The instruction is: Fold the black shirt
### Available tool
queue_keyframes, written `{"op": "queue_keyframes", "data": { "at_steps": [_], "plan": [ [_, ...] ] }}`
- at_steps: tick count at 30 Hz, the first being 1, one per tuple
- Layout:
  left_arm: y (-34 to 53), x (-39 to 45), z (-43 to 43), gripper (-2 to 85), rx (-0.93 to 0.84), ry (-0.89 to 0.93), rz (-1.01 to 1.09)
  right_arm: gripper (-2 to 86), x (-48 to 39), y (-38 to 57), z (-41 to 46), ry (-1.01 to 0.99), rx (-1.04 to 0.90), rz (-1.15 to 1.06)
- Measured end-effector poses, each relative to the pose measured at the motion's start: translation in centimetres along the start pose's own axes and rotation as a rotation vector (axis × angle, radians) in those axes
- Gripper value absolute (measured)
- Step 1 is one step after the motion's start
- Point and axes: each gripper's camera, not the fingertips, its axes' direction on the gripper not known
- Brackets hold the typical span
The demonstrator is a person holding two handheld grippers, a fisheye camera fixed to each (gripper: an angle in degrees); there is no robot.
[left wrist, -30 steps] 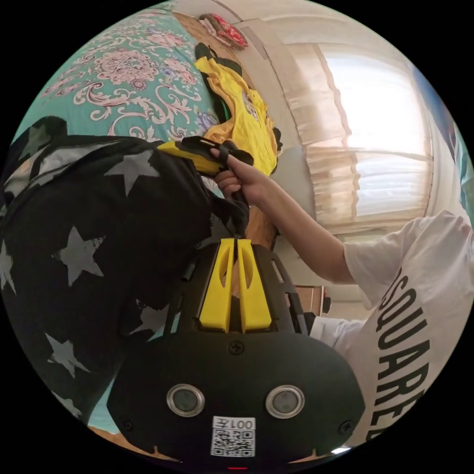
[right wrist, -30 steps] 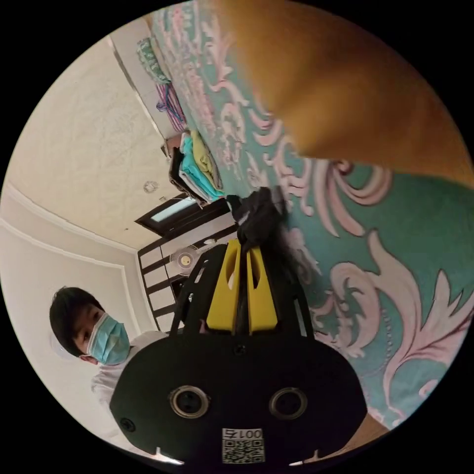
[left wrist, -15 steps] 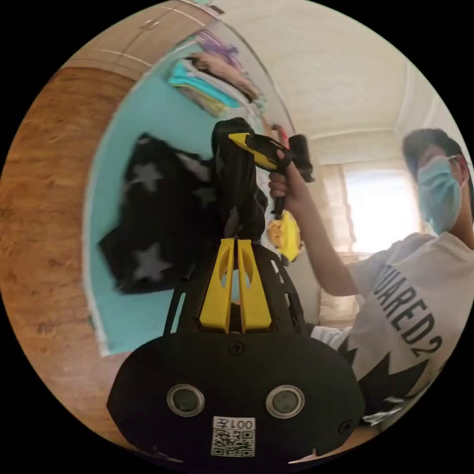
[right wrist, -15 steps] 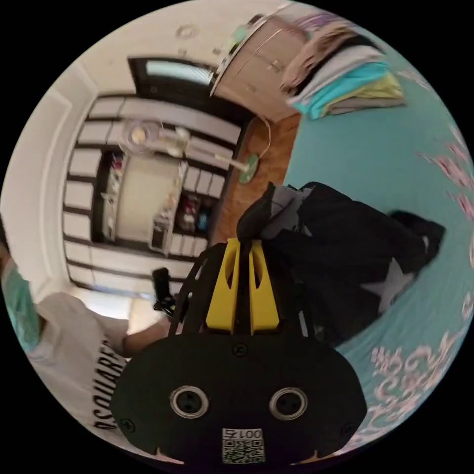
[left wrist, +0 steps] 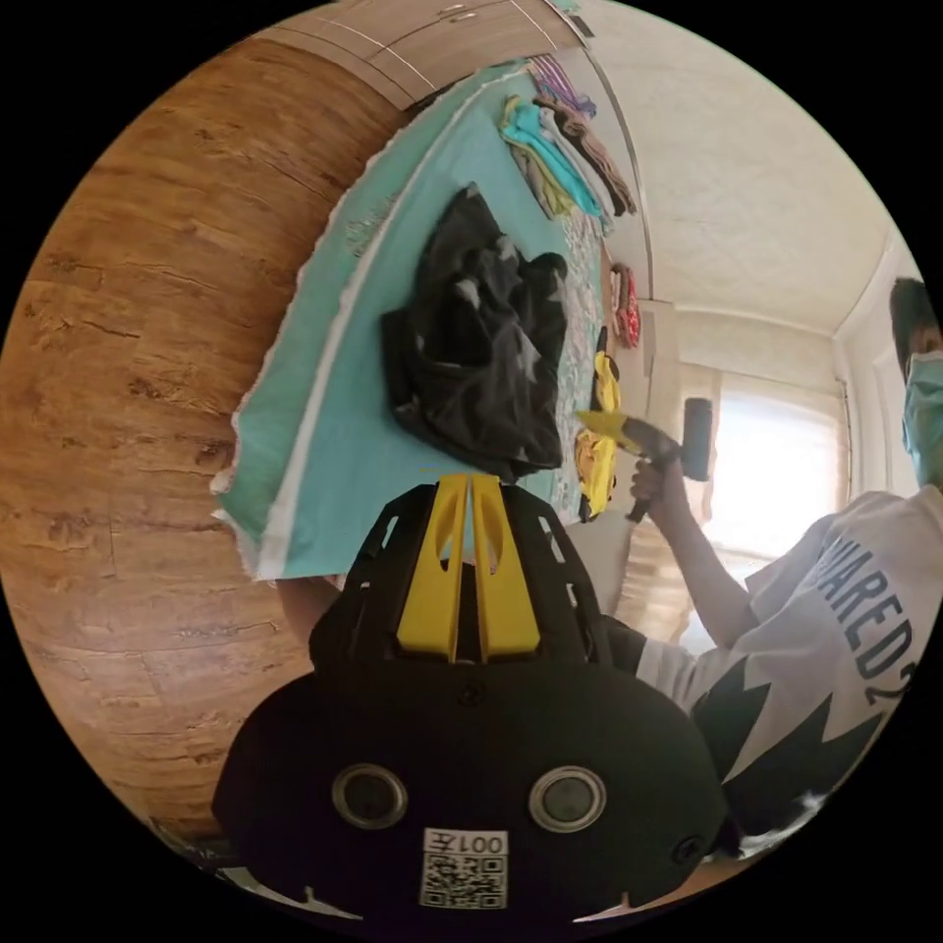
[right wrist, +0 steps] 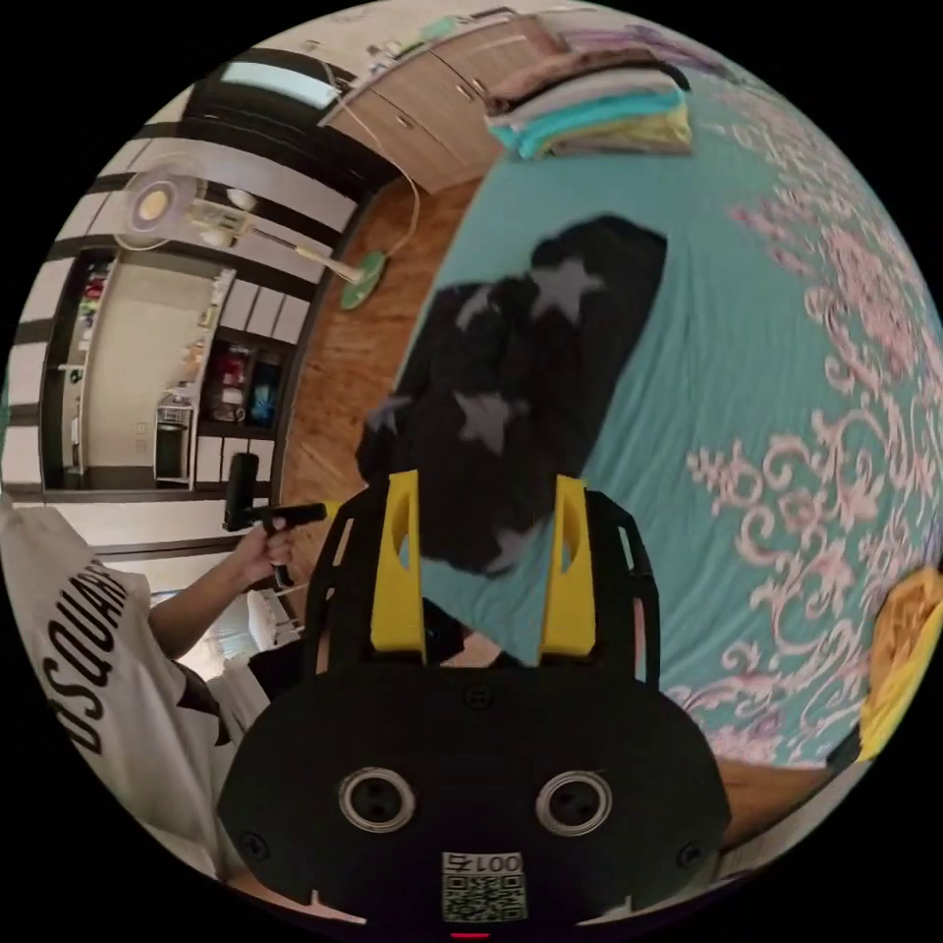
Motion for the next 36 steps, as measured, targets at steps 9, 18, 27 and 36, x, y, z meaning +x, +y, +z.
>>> {"op": "queue_keyframes", "data": {
  "at_steps": [9, 18, 27, 36],
  "plan": [
    [-0.5, -4.8, 5.2, 1.7, 0.158, 0.260, -0.265, 18.8, -6.6, 7.1, 7.4, -0.055, -0.100, 0.019],
    [-1.0, -10.9, 4.7, 2.3, 0.423, 0.328, -0.533, 13.9, -14.2, 9.1, 9.3, 0.325, 0.058, -0.022],
    [-3.2, -13.6, 4.0, -0.9, 0.469, 0.165, -0.622, 5.0, -15.4, 14.8, 7.0, 0.269, 0.083, 0.020],
    [-3.4, -14.4, 2.4, 0.2, 0.532, 0.024, -0.591, 3.2, -16.8, 17.9, 7.0, 0.256, 0.053, 0.028]
  ]
}}
